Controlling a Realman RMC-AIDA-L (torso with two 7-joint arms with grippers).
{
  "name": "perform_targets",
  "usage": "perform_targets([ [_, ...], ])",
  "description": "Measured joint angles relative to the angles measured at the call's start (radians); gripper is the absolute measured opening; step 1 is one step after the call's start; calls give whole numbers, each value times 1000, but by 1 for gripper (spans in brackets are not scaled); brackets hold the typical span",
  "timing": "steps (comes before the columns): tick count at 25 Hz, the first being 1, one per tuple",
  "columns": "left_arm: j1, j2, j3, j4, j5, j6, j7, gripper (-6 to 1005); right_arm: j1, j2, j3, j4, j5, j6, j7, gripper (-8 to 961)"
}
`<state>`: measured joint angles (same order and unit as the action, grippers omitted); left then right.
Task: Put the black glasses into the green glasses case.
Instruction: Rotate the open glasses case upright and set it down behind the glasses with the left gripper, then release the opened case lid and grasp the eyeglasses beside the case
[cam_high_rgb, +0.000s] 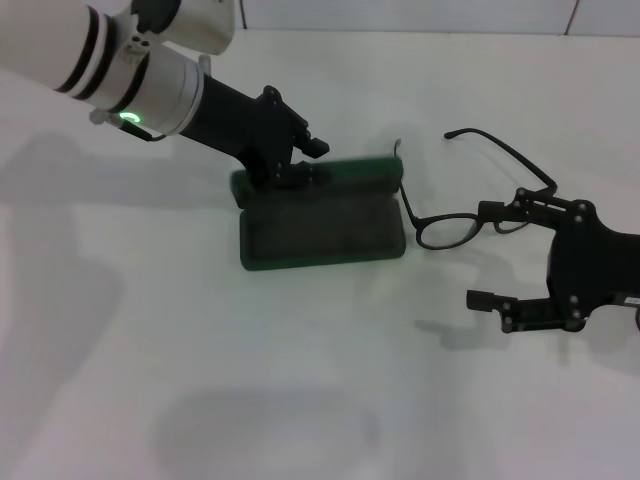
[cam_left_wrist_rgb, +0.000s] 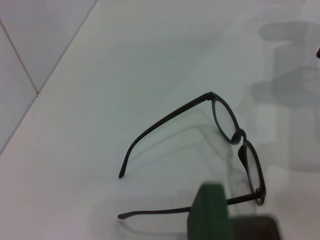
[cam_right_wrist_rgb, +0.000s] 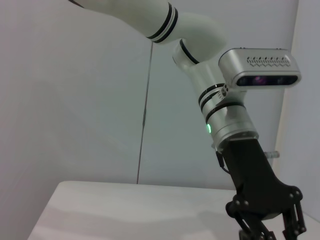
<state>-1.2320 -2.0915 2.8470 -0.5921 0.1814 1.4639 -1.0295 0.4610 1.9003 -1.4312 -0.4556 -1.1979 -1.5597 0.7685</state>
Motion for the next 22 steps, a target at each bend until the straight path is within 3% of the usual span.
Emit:
perform_targets([
  [5, -4, 1, 0, -8, 7, 7, -4, 213, 1, 7, 0, 0, 0, 17, -1, 883],
  [9, -4, 3, 0, -22, -2, 43, -14, 279, 2, 10, 2, 0, 2, 28, -1, 881],
  [13, 6, 1, -2, -80, -72, 86, -79, 311, 9, 44, 91, 0, 7, 51, -9, 879],
  [16, 58, 0, -2, -83, -231, 113, -57, 309, 17, 74, 152, -40, -4, 91, -16, 877],
  [19, 165, 3, -2, -40, -494, 163, 3, 307, 21, 78, 148, -192, -122, 207, 78, 876],
  [22, 290, 7, -2, 39, -738, 204, 23, 309, 42, 72, 149, -365, -386, 292, 295, 874],
])
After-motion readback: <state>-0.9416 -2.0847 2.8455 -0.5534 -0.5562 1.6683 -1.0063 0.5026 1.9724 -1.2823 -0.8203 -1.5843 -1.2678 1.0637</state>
